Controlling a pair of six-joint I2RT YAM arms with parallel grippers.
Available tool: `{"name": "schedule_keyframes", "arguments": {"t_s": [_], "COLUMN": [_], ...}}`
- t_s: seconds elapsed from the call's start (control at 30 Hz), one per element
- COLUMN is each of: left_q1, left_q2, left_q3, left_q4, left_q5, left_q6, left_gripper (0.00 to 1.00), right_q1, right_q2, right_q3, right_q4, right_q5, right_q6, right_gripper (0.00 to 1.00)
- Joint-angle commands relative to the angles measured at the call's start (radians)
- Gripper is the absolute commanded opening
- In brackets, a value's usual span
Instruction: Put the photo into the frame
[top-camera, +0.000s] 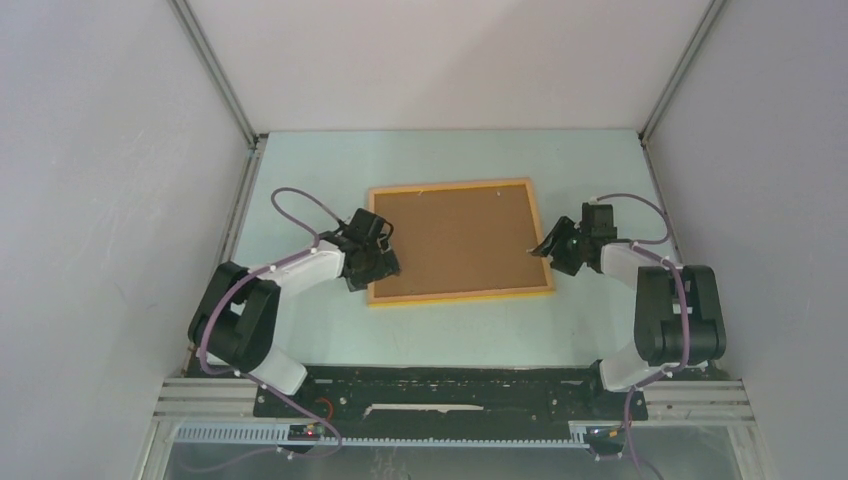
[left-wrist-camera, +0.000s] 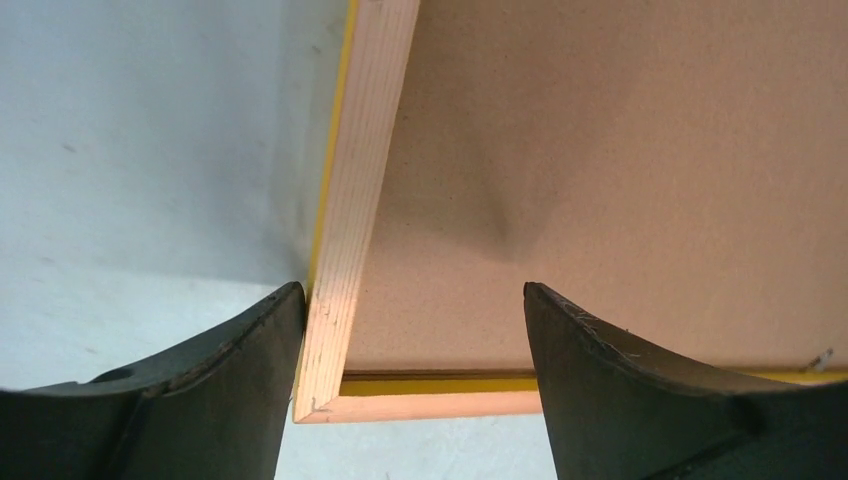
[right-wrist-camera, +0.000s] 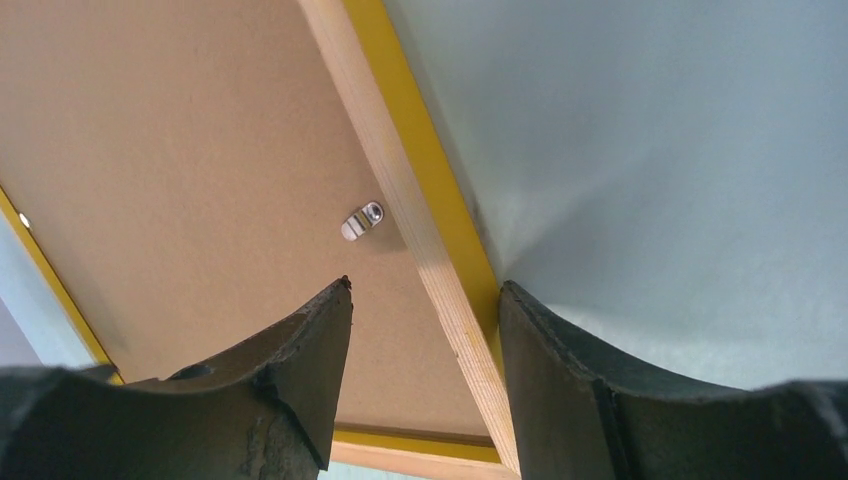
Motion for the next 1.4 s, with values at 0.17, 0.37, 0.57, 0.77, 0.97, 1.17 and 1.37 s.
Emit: {"name": "schedule_keyframes", "arguments": {"t_s": [0.17,0.37,0.57,0.77,0.97,1.17,1.37], "left_q1": [0.018,0.059,0.131,0.148,0.157,0.173,0.173], "left_q2": [-0.017,-0.091,-0.068,0.027,0.06,0.109,0.11], "left_q3": [0.033,0.122,0.235,0.25,0.256,0.257,0.252], "left_q4": [0.005,-0.18,-0.245,-0.239,-0.255,-0.222,-0.216], "left_q5": [0.103,0.084,-0.018,0.095,0.11,0.225,0.23], "left_q6": [0.143,0.294,0.392,0.422,0.43,0.398,0.399], "left_gripper": [0.96,1.0,1.0,0.99,0.99,0.99,0.99], "right_q1": [0.171,0.162,0.189,0.232,0.248,0.255,0.257], "right_q2": [-0.189,-0.145,-0.047,0.024,0.077,0.08,0.108], "right_q3": [-0.075,0.047,0.121,0.187,0.23,0.253,0.263], "right_q4": [-0.128,-0.249,-0.318,-0.381,-0.424,-0.427,-0.427], "right_q5": [-0.042,0.124,0.208,0.313,0.381,0.369,0.377], "right_q6": [-0.022,-0.1,-0.079,-0.069,-0.086,-0.073,-0.06], "right_gripper": [0.71,0.8,0.7,0.68,0.68,0.73,0.73]}}
